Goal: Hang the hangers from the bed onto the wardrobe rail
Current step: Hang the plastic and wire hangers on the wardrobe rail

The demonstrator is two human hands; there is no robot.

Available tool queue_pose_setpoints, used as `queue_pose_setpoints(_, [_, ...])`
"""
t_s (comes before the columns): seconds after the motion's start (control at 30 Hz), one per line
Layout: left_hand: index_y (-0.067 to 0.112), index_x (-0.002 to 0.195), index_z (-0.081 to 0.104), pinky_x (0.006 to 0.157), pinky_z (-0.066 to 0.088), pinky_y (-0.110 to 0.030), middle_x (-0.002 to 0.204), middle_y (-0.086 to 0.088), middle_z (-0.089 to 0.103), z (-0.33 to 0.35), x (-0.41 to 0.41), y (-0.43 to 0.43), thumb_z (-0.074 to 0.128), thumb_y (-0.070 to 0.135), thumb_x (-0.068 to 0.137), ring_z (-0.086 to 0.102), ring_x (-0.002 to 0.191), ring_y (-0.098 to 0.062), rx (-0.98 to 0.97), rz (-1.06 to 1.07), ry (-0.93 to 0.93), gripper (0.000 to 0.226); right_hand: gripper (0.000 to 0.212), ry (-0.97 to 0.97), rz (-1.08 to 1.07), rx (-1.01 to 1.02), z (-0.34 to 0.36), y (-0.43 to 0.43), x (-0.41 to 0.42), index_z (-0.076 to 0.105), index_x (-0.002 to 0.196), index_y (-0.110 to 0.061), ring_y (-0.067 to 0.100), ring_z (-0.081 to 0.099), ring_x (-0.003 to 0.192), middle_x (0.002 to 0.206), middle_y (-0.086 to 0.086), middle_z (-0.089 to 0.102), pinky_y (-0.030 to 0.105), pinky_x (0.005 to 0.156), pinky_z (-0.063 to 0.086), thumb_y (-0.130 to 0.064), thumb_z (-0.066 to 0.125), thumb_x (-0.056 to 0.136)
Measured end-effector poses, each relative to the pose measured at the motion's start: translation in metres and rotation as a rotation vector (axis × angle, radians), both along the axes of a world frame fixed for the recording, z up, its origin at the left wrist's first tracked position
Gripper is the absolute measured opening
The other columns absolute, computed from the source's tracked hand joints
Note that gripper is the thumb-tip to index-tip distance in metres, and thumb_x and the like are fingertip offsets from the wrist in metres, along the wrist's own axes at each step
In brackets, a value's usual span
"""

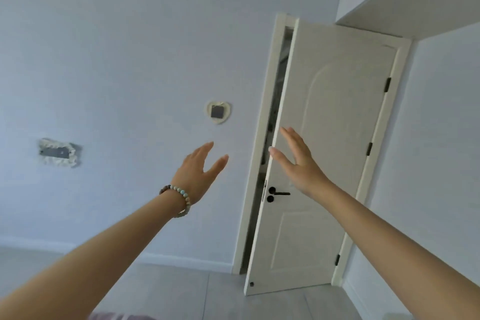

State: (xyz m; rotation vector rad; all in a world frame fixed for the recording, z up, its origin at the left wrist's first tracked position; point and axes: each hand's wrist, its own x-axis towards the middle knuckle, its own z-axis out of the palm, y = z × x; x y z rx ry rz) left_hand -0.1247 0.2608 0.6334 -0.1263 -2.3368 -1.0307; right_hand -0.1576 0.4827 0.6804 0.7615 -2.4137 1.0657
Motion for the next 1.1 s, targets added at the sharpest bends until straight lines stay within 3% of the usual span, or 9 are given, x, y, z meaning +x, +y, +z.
queue_pose_setpoints(0.1, [0.023, 0.145, 0.027, 0.114, 0.023, -0.034, 0.151, 0.005, 0.03, -0.054, 0.002, -0.075, 0.036, 0.057, 0.089, 0.025, 0.139, -0.014, -0.028, 0.105, -0.113, 0.067, 0.067, -0.097, 0.077, 0.062, -0.052, -0.079, -0.022, 0.013, 0.15, -0.034, 0.001, 0.0, 0.144, 0.158, -0.017, 0.001, 0.034, 0.12, 0.009, -0.052, 0.043, 0.093])
queue_pose_setpoints(0.27, [0.022, 0.146, 0.023, 0.116, 0.023, -0.034, 0.153, 0.004, 0.025, -0.163, 0.019, -0.175, 0.033, 0.06, 0.089, 0.024, 0.14, -0.014, -0.124, 0.282, -0.347, 0.07, 0.068, -0.27, 0.176, 0.159, -0.163, -0.193, -0.041, 0.012, 0.149, -0.034, 0.003, -0.001, 0.145, 0.159, -0.014, 0.001, 0.029, 0.117, 0.006, -0.052, 0.043, 0.092])
queue_pose_setpoints(0.47, [0.02, 0.146, 0.021, 0.115, 0.023, -0.036, 0.154, 0.0, 0.024, -0.306, 0.055, -0.261, 0.033, 0.061, 0.089, 0.026, 0.14, -0.02, -0.143, 0.397, -0.658, 0.072, 0.067, -0.5, 0.287, 0.303, -0.316, -0.29, -0.029, 0.012, 0.149, -0.032, 0.007, -0.001, 0.146, 0.159, -0.013, -0.001, 0.034, 0.119, 0.007, -0.049, 0.044, 0.093])
queue_pose_setpoints(0.77, [0.017, 0.146, 0.024, 0.112, 0.028, -0.037, 0.152, -0.001, 0.027, -0.499, 0.128, -0.321, 0.035, 0.059, 0.09, 0.028, 0.139, -0.021, 0.004, 0.567, -0.999, 0.071, 0.069, -0.752, 0.355, 0.439, -0.515, -0.359, 0.008, 0.018, 0.15, -0.027, 0.011, 0.007, 0.146, 0.159, -0.007, 0.007, 0.034, 0.116, 0.013, -0.045, 0.051, 0.092])
queue_pose_setpoints(1.1, [0.019, 0.149, 0.006, 0.113, 0.026, -0.039, 0.158, -0.001, 0.004, -0.629, 0.147, -0.334, 0.04, 0.063, 0.086, 0.013, 0.144, -0.023, 0.076, 0.638, -1.221, 0.084, 0.067, -1.002, 0.412, 0.504, -0.674, -0.388, 0.045, 0.02, 0.149, -0.028, 0.011, 0.009, 0.146, 0.158, -0.009, 0.008, 0.036, 0.117, 0.014, -0.045, 0.051, 0.092])
